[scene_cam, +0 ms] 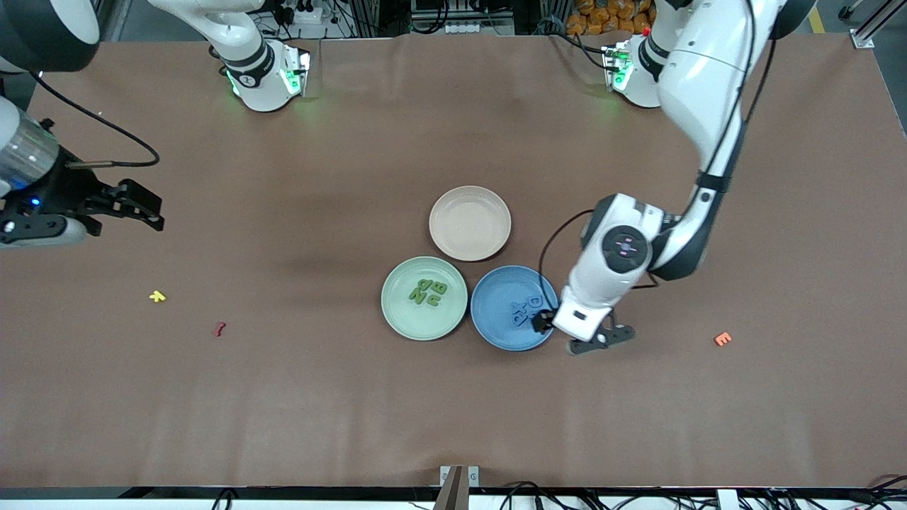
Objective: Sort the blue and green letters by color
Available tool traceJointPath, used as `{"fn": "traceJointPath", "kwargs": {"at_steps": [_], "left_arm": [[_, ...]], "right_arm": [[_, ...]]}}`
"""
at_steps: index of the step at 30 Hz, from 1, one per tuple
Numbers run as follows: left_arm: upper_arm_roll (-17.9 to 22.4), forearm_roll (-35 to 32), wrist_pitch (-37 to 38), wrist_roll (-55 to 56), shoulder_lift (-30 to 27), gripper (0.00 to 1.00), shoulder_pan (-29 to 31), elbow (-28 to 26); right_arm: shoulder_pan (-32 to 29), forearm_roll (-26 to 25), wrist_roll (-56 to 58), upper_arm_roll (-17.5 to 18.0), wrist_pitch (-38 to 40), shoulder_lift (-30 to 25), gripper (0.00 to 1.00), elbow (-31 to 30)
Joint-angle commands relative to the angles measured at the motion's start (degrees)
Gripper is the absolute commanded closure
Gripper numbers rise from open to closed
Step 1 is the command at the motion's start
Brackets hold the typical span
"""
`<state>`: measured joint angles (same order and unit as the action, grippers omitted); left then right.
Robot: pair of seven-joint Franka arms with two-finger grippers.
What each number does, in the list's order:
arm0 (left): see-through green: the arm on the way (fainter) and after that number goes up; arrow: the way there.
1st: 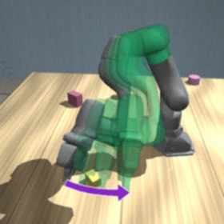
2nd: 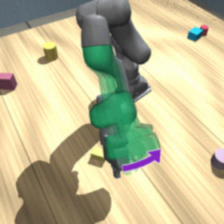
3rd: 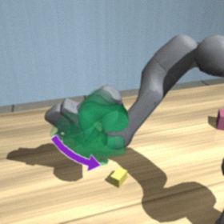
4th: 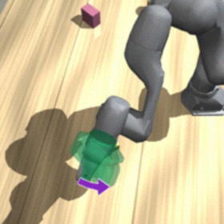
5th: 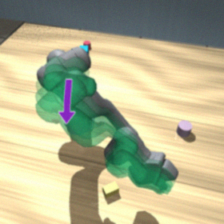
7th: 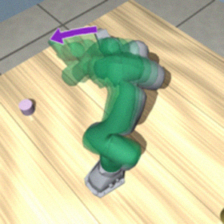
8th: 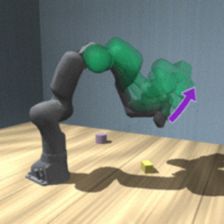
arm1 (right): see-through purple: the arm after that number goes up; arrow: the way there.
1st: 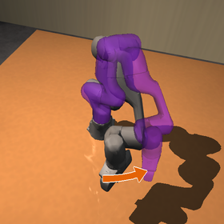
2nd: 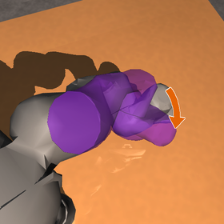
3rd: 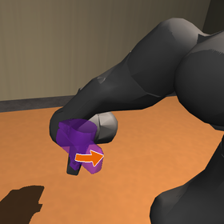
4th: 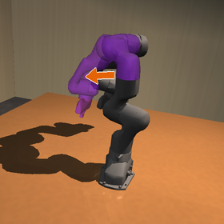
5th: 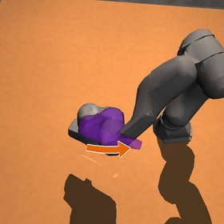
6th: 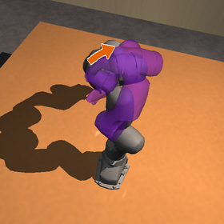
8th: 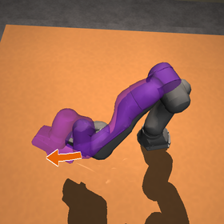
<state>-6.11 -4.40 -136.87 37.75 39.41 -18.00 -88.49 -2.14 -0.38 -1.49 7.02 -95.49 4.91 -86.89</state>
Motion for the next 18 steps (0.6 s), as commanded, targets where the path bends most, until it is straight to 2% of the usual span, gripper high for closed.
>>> {"fn": "traceJointPath", "kwargs": {"at_steps": [1,12,18], "left_arm": [[-0.39,-1.14,0.55,-10.75,-3.11,0.0,5.51,-3.61],[-0.04,-1.14,0.55,-30.53,-5.92,0.0,15.62,-6.51],[0.05,-1.14,0.55,-32.48,-6.8,0.0,17.3,-7.22]], "right_arm": [[-1.72,0.91,0.61,0.19,0.39,-3.23,0.0,-1.35],[-2.78,1.0,0.79,0.19,1.0,-8.33,0.0,-5.83],[-2.69,1.0,0.79,0.19,0.39,-9.91,0.0,-8.29]]}}
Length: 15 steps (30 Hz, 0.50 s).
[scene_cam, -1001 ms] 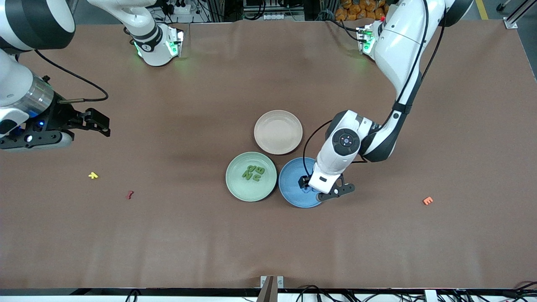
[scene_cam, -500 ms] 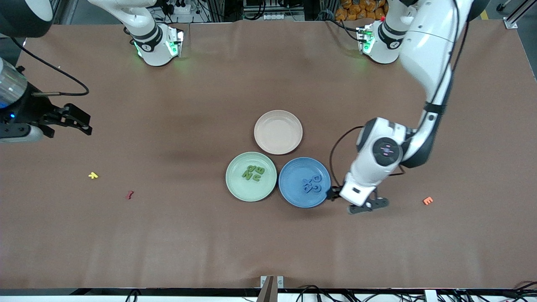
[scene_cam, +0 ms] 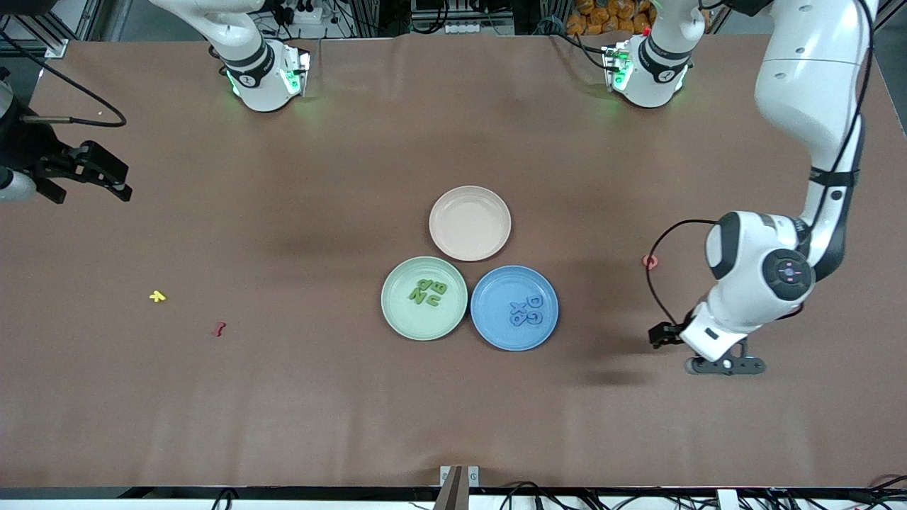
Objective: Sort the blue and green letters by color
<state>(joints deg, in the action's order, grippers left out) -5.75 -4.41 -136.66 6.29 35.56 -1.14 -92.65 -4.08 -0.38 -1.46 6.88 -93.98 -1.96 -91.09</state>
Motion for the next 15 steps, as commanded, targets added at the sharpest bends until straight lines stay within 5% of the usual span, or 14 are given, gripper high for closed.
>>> {"fn": "traceJointPath", "kwargs": {"at_steps": [1,15], "left_arm": [[-0.32,-1.13,0.34,-1.02,-2.95,0.0,0.44,-3.06],[-0.32,-0.25,8.94,-1.19,-9.36,0.0,2.02,-2.27]], "right_arm": [[-0.75,0.99,0.75,0.32,-1.12,-3.05,0.0,-4.1],[-0.66,0.99,0.75,0.41,-0.59,-3.13,0.0,-4.01]]}}
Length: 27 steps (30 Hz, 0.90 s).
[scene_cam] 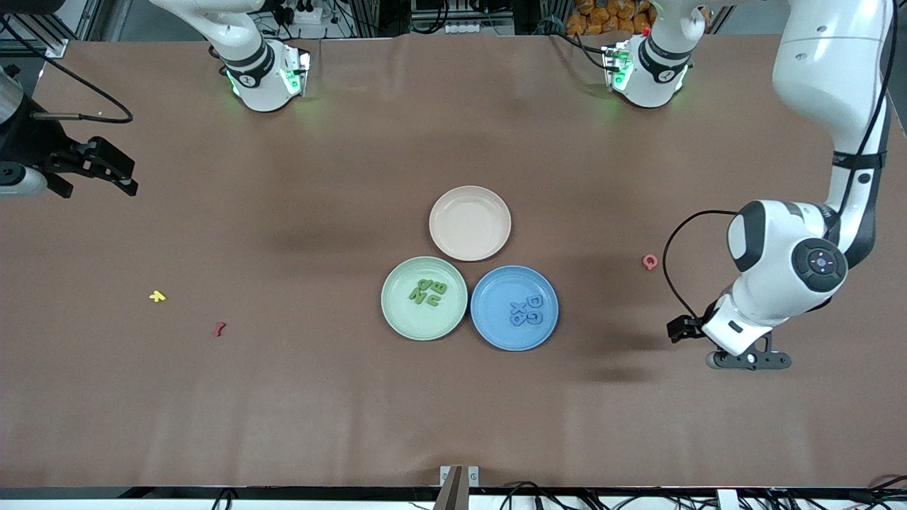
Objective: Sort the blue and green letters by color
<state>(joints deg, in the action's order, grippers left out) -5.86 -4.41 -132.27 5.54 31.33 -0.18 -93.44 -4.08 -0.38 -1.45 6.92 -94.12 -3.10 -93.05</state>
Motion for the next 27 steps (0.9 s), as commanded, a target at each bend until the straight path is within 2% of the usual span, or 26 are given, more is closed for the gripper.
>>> {"fn": "traceJointPath", "kwargs": {"at_steps": [1,7,12,15,27], "left_arm": [[-0.21,-0.25,5.69,-0.44,-6.01,0.0,1.06,-1.48],[0.15,0.89,15.36,-0.96,-12.25,0.0,1.15,-1.3],[3.04,4.76,27.91,-3.25,-16.91,0.0,0.71,2.03],[3.31,5.02,34.34,-3.34,-19.46,0.0,0.79,4.4],[4.8,6.17,44.55,-3.43,-32.12,0.0,0.97,5.11]], "right_arm": [[-0.66,0.99,0.84,0.37,-0.45,-1.99,0.0,-2.05],[-0.66,0.99,0.66,0.37,-0.27,-1.82,0.0,-1.87],[-0.57,1.08,0.75,0.46,-0.18,-1.64,0.0,-1.87],[-0.4,1.08,0.75,0.55,-0.1,-1.64,0.0,-1.87],[-0.4,1.34,1.28,0.99,0.61,-1.47,0.0,-1.79]]}}
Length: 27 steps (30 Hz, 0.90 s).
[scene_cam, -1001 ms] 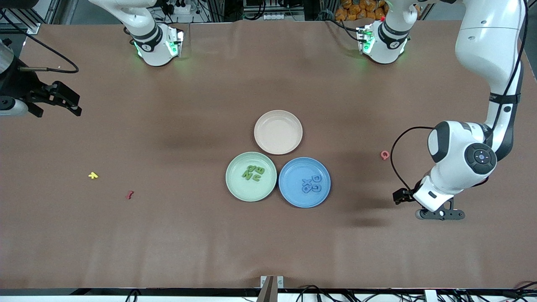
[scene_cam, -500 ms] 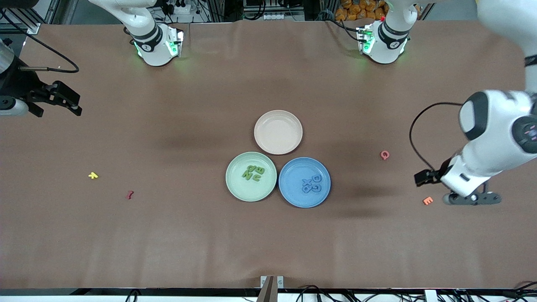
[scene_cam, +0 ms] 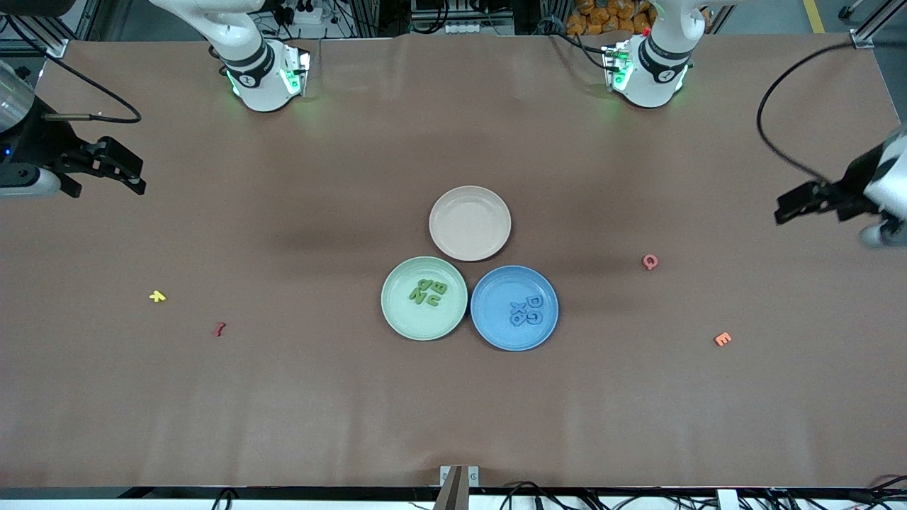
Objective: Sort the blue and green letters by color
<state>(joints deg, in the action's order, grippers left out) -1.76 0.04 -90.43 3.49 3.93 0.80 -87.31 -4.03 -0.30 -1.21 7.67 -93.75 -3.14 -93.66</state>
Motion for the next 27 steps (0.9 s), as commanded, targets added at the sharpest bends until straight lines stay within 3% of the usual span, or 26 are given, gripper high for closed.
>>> {"fn": "traceJointPath", "kwargs": {"at_steps": [1,10,19,27], "left_arm": [[0.53,1.64,3.32,-1.38,-5.07,0.0,-0.01,-1.02],[0.52,1.37,7.36,-2.25,-8.84,0.0,-0.27,-0.58],[0.44,1.37,12.38,-2.17,-9.2,0.0,-0.97,4.34],[1.23,1.19,8.35,-2.17,-10.87,0.0,-3.52,-0.05]], "right_arm": [[-0.45,1.62,1.12,0.24,0.23,-1.43,0.0,-1.18],[-0.54,2.94,3.05,-0.02,0.32,-1.52,0.0,-1.18],[-0.54,2.94,3.05,-0.11,0.32,-1.52,0.0,-1.18],[-0.54,2.94,3.05,-0.11,0.23,-1.43,0.0,-1.18]]}}
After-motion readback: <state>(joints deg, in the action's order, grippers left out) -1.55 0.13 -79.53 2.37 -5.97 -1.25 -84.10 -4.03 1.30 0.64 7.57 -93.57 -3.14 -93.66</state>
